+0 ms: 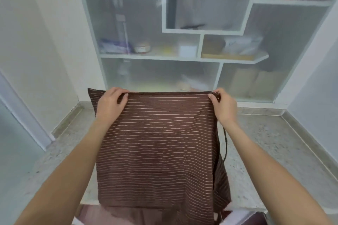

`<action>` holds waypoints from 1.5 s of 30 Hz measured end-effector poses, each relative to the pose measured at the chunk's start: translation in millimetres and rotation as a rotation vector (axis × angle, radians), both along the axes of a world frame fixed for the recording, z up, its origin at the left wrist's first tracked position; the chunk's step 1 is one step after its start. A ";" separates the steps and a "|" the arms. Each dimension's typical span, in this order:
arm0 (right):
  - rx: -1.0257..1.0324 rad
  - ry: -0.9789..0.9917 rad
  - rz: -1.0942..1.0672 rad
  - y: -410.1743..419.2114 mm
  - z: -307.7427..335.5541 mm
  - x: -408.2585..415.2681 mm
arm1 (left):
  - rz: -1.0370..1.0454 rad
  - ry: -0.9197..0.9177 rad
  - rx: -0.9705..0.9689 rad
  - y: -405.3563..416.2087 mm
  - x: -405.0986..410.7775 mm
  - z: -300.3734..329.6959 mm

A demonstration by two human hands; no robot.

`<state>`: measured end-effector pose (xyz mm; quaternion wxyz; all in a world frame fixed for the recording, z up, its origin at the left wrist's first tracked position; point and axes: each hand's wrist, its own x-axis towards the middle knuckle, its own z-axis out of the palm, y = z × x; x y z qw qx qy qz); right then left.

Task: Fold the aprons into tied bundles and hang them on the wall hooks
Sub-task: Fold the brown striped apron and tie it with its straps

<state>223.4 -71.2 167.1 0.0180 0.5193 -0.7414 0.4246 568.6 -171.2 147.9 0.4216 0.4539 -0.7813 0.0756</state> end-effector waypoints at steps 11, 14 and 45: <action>0.179 0.064 -0.100 -174.4 -61.3 -15.9 | -0.033 -0.096 0.185 -183.9 -24.8 -55.4; 0.304 0.050 -0.108 -198.9 -99.3 -23.5 | -0.018 -0.102 0.300 -211.9 -32.4 -92.7; 0.799 -0.020 0.323 -226.9 -311.5 6.6 | 0.118 -0.548 1.115 -237.3 -66.2 -297.7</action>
